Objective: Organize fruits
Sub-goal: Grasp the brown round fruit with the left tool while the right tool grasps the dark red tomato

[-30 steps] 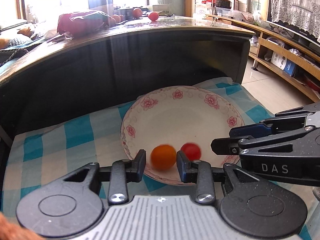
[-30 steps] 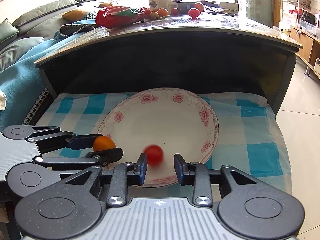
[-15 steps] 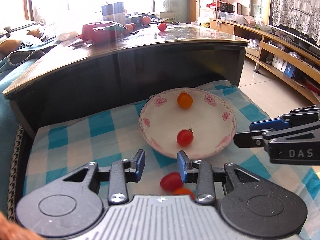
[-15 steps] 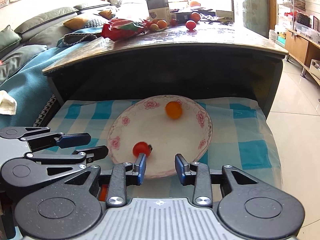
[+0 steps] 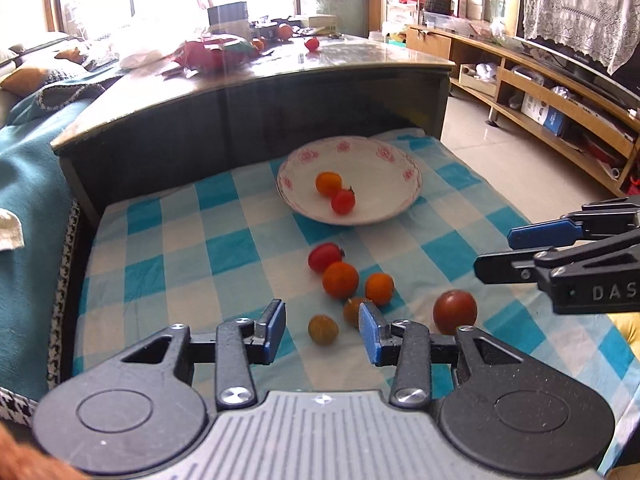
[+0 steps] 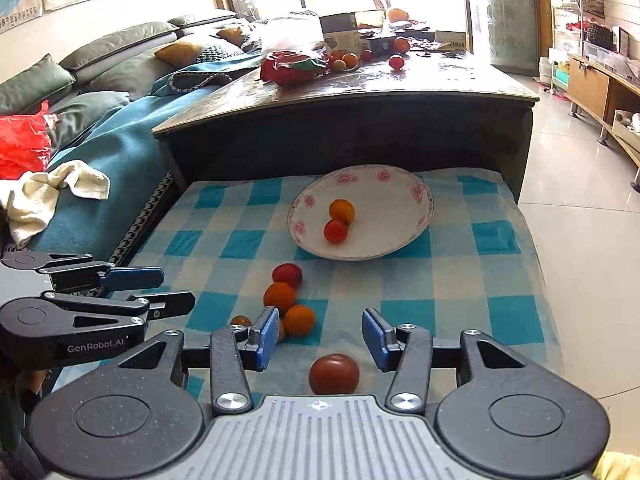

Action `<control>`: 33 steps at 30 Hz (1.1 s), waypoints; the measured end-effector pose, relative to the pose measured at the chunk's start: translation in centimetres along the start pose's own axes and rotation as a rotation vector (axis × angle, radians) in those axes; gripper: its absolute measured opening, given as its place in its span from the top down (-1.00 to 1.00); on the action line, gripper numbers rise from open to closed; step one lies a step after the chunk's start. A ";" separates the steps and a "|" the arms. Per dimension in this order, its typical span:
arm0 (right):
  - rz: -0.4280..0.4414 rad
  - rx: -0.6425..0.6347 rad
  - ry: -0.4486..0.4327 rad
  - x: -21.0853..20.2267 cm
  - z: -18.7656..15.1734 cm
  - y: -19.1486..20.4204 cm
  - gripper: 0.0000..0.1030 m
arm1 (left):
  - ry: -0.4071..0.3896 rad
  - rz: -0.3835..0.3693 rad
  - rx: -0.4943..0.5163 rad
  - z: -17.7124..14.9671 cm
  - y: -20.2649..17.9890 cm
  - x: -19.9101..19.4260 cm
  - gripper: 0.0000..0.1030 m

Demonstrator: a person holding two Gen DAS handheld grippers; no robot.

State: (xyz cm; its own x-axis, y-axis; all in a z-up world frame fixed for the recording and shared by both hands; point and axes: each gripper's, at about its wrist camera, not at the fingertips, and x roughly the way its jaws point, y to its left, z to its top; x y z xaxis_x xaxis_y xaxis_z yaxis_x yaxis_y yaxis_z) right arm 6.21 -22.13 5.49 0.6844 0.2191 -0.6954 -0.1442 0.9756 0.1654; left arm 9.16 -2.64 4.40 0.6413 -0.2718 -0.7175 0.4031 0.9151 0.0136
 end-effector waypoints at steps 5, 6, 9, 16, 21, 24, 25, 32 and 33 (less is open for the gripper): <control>-0.034 -0.067 0.049 2.2 -1.3 0.9 0.10 | 0.037 -0.036 0.018 -1.6 -0.2 2.3 0.05; -0.039 -0.074 0.065 2.6 -1.6 0.9 0.10 | 0.045 -0.043 0.020 -1.8 -0.1 2.7 0.05; -0.028 -0.075 0.100 3.6 -2.2 0.6 0.10 | 0.054 -0.047 0.049 -2.2 -0.1 3.8 0.05; -0.026 -0.118 0.136 5.2 -3.3 0.6 0.08 | 0.066 -0.048 0.088 -2.4 -0.1 6.1 0.03; -0.023 -0.158 0.137 6.0 -3.5 1.0 0.08 | 0.069 -0.041 0.064 -2.6 0.4 7.4 0.03; -0.031 -0.173 0.141 6.4 -3.8 0.9 0.08 | 0.066 -0.040 0.069 -2.7 0.4 8.0 0.03; -0.030 -0.171 0.143 6.5 -3.8 0.7 0.07 | 0.066 -0.041 0.072 -2.7 0.3 8.1 0.04; -0.027 -0.162 0.162 7.3 -4.1 0.2 0.08 | 0.046 -0.047 0.081 -2.9 0.2 8.5 0.04; -0.026 -0.159 0.167 7.4 -4.1 0.0 0.08 | 0.043 -0.047 0.083 -2.9 0.2 8.5 0.04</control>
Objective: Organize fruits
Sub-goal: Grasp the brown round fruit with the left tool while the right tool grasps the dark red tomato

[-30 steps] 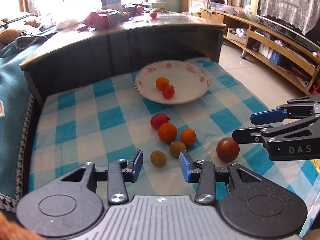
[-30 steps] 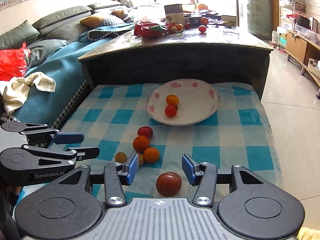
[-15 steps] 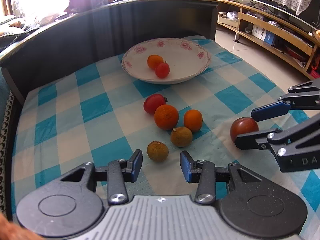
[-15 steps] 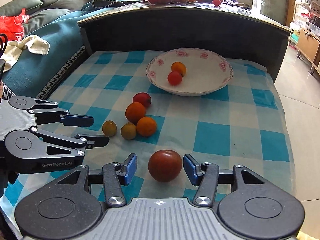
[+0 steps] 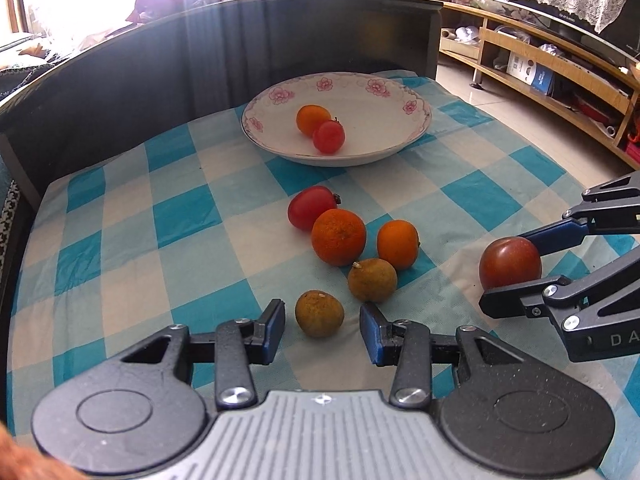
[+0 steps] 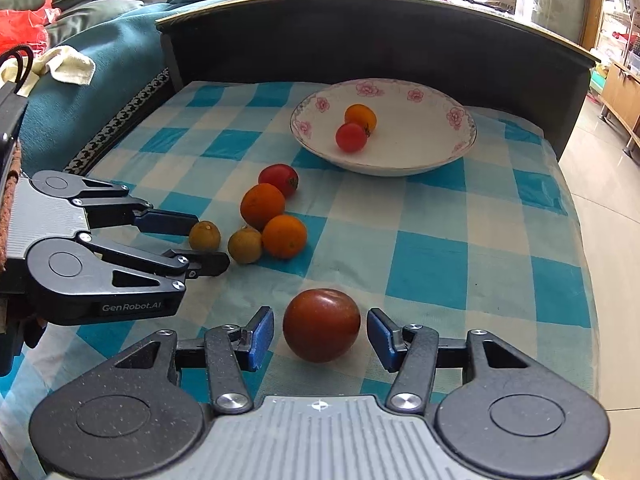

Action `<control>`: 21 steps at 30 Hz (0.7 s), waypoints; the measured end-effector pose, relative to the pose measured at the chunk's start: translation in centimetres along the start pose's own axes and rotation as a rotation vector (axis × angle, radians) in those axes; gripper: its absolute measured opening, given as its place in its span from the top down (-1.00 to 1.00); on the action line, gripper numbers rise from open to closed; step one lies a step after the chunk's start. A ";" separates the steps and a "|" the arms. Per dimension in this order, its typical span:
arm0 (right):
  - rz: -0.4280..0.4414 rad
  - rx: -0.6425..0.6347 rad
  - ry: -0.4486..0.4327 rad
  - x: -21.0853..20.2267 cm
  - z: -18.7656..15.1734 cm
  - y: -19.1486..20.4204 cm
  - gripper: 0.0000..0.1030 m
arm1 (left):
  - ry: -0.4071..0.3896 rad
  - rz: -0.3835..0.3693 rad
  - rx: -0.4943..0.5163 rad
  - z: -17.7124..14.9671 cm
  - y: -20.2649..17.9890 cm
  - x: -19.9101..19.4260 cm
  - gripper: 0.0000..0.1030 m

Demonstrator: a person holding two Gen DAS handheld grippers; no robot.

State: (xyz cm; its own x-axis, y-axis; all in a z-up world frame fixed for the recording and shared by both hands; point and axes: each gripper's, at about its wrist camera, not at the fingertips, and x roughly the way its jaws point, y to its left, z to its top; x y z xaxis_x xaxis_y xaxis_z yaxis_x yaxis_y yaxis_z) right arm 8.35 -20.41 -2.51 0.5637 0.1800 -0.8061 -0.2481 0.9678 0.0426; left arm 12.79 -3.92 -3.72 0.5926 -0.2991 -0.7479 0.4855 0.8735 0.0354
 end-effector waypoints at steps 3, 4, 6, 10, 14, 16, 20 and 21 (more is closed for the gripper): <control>0.003 0.013 0.007 0.3 0.0 -0.1 0.09 | -0.011 0.008 0.011 -0.1 -0.2 0.0 0.04; 0.003 0.013 0.010 0.4 0.0 -0.1 0.09 | -0.013 0.010 0.012 -0.1 -0.2 0.0 0.04; 0.005 0.015 0.015 0.5 0.0 -0.1 0.11 | -0.012 0.014 0.006 -0.2 -0.2 -0.1 0.04; 0.004 0.017 0.023 0.7 -0.1 -0.1 0.17 | -0.010 0.017 -0.007 -0.2 -0.3 -0.1 0.05; 0.004 0.025 0.017 0.7 -0.1 -0.3 0.23 | -0.005 0.022 -0.014 -0.1 -0.3 -0.1 0.07; 0.003 0.023 0.015 0.7 -0.1 -0.2 0.24 | -0.002 0.018 -0.017 -0.1 -0.3 -0.1 0.11; -0.001 0.013 0.012 0.8 -0.1 -0.1 0.30 | 0.004 0.006 -0.025 0.0 -0.2 -0.1 0.19; -0.005 0.008 0.011 0.8 -0.1 0.0 0.31 | 0.004 0.005 -0.018 0.0 -0.3 -0.1 0.21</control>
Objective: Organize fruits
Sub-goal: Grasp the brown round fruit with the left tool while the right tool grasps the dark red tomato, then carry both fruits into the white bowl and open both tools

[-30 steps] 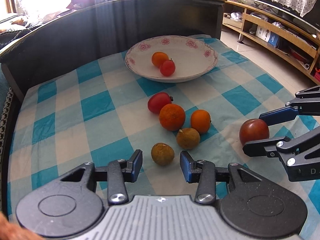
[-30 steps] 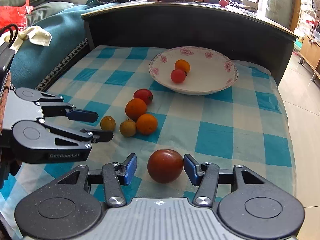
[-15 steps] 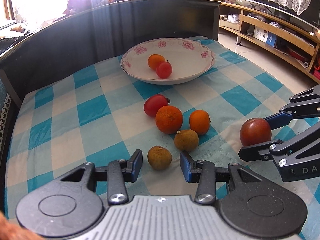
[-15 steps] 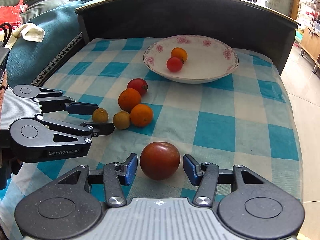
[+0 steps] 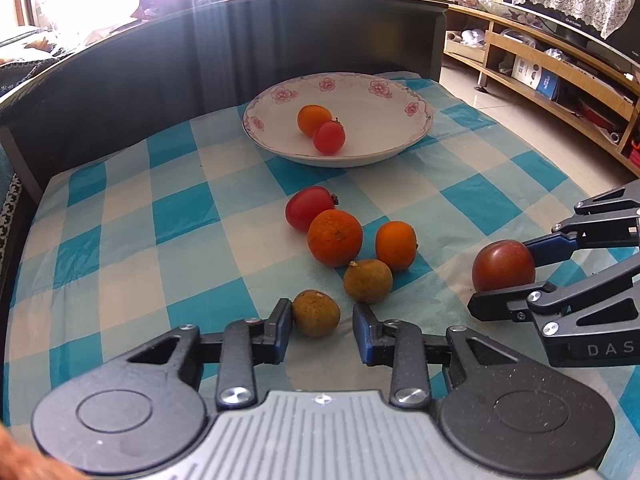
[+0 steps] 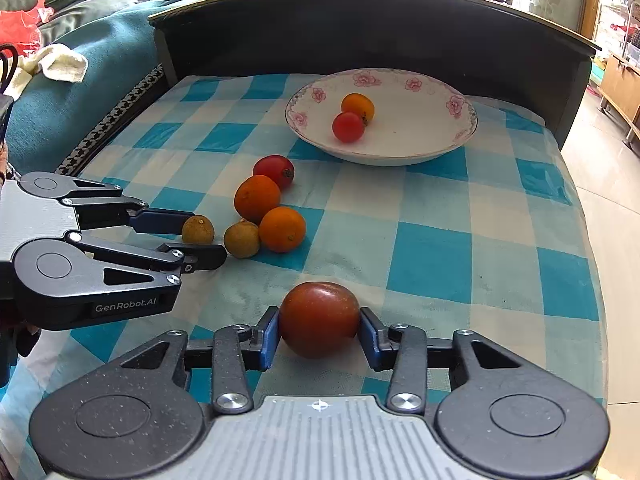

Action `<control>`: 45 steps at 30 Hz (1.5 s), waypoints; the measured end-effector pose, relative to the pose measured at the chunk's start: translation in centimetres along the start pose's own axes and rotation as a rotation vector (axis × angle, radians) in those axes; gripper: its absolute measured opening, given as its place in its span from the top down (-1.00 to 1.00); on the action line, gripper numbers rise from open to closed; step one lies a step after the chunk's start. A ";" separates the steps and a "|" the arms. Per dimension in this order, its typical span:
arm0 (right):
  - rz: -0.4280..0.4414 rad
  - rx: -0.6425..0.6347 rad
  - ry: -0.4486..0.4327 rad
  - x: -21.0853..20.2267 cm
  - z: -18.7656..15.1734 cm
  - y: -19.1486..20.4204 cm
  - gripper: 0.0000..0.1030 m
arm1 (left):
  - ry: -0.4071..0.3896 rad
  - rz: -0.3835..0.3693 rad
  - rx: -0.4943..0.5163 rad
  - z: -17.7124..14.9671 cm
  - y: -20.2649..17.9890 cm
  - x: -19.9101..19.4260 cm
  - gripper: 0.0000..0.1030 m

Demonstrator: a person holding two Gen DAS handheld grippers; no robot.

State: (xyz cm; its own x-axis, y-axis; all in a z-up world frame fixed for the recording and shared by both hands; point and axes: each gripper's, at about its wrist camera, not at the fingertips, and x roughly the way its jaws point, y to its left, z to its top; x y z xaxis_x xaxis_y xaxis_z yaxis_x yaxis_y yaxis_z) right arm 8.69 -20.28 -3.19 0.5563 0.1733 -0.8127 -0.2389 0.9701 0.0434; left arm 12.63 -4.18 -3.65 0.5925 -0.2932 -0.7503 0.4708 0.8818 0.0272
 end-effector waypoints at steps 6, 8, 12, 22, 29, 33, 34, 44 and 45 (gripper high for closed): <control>-0.020 -0.016 0.003 0.1 0.2 0.4 0.32 | 0.007 0.000 0.007 0.1 -0.1 -0.1 0.33; -0.024 -0.022 0.005 0.1 0.3 0.5 0.33 | 0.010 -0.001 0.009 0.1 -0.2 -0.2 0.33; -0.022 -0.015 0.006 0.0 0.3 0.5 0.33 | 0.008 -0.012 0.017 0.3 -0.4 -0.4 0.33; -0.025 -0.007 -0.021 -0.4 0.8 0.4 0.34 | -0.020 -0.039 0.014 1.0 -0.7 -1.3 0.33; -0.021 -0.016 -0.055 -0.8 1.7 0.8 0.34 | -0.056 -0.040 -0.013 2.5 -0.6 -1.9 0.33; -0.032 -0.009 -0.088 -1.1 2.7 0.8 0.34 | -0.080 -0.034 -0.034 3.8 -0.4 -2.1 0.34; -0.034 -0.004 -0.097 -1.2 2.9 0.6 0.34 | -0.088 -0.029 -0.029 4.1 -0.4 -2.0 0.34; -0.091 0.040 -0.156 -0.7 5.8 -1.0 0.33 | -0.148 -0.022 -0.030 8.2 0.5 -0.2 0.34; -0.097 0.042 -0.162 -0.6 6.1 -1.2 0.33 | -0.152 -0.021 -0.034 8.5 0.7 0.1 0.34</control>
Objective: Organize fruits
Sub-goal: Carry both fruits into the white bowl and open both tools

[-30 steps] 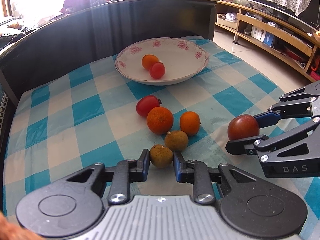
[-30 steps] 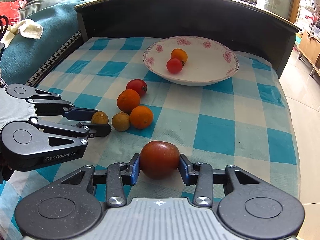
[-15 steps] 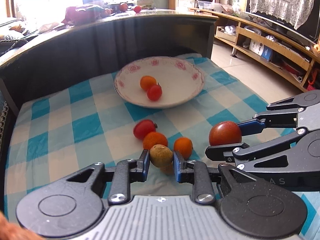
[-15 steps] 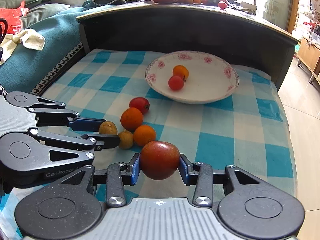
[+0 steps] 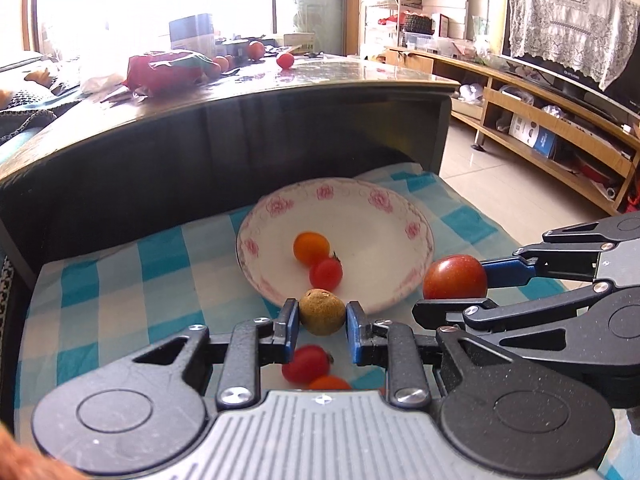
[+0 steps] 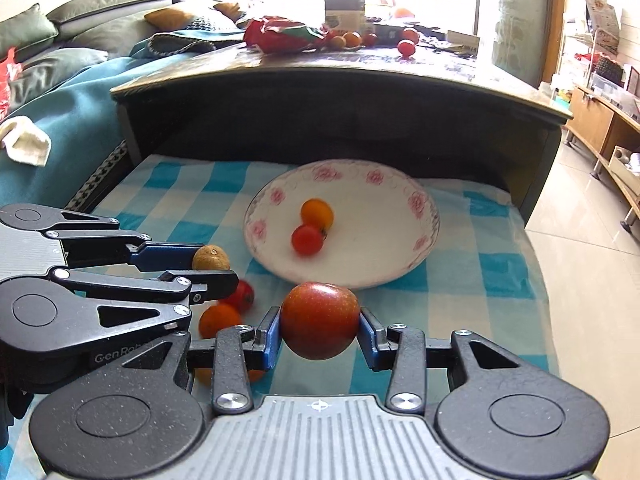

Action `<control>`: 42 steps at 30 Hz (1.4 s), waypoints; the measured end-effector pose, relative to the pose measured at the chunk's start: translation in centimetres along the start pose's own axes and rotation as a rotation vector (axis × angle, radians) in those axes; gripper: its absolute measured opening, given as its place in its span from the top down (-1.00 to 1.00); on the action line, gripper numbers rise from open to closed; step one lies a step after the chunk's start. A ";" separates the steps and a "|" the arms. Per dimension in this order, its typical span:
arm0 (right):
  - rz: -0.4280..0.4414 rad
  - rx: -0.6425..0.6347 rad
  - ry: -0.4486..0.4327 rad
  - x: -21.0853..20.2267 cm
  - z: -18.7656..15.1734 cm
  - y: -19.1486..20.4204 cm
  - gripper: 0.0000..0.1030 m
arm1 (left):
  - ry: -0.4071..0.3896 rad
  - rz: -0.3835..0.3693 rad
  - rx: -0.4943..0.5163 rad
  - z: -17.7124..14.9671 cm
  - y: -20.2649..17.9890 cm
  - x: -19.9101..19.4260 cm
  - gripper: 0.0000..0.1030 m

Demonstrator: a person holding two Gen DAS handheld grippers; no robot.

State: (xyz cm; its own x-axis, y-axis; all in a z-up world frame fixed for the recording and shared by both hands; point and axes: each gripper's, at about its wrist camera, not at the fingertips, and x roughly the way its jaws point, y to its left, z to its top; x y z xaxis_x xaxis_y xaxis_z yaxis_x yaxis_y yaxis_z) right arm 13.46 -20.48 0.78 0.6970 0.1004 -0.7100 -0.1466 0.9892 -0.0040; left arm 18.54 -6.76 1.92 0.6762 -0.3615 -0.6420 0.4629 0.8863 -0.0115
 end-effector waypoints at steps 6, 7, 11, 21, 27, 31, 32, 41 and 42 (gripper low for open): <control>-0.026 -0.016 -0.044 1.4 1.7 -0.7 0.33 | -0.001 0.011 0.004 1.0 0.4 2.1 0.35; -0.029 -0.022 -0.049 1.7 1.8 -0.9 0.33 | 0.001 0.011 0.002 1.1 0.5 2.4 0.35; -0.039 -0.040 -0.053 2.9 2.3 -1.3 0.33 | 0.005 0.014 -0.003 1.3 0.8 3.4 0.35; -0.038 -0.065 -0.044 4.7 2.7 -1.9 0.32 | 0.020 0.010 -0.017 1.2 1.1 4.9 0.34; -0.029 -0.070 -0.039 5.2 2.8 -2.0 0.30 | 0.023 0.012 -0.032 1.2 1.5 5.0 0.27; -0.027 -0.076 -0.041 5.3 2.9 -2.0 0.30 | 0.022 0.014 -0.031 1.1 1.6 5.0 0.21; -0.028 -0.075 -0.041 5.3 2.9 -2.0 0.30 | 0.021 0.014 -0.031 1.1 1.6 4.9 0.20; -0.046 -0.077 -0.050 5.0 2.7 -2.2 0.30 | 0.015 0.009 -0.048 0.8 2.0 2.6 0.18; -0.046 -0.075 -0.050 4.9 2.8 -2.3 0.30 | 0.013 0.010 -0.046 0.8 2.0 2.3 0.18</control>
State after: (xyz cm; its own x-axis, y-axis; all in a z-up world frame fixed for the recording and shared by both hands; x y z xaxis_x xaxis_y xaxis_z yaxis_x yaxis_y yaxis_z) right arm 19.17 -21.94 -0.76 0.7381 0.0617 -0.6719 -0.1639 0.9824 -0.0898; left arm 21.49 -6.10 1.05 0.6729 -0.3491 -0.6522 0.4291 0.9024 -0.0403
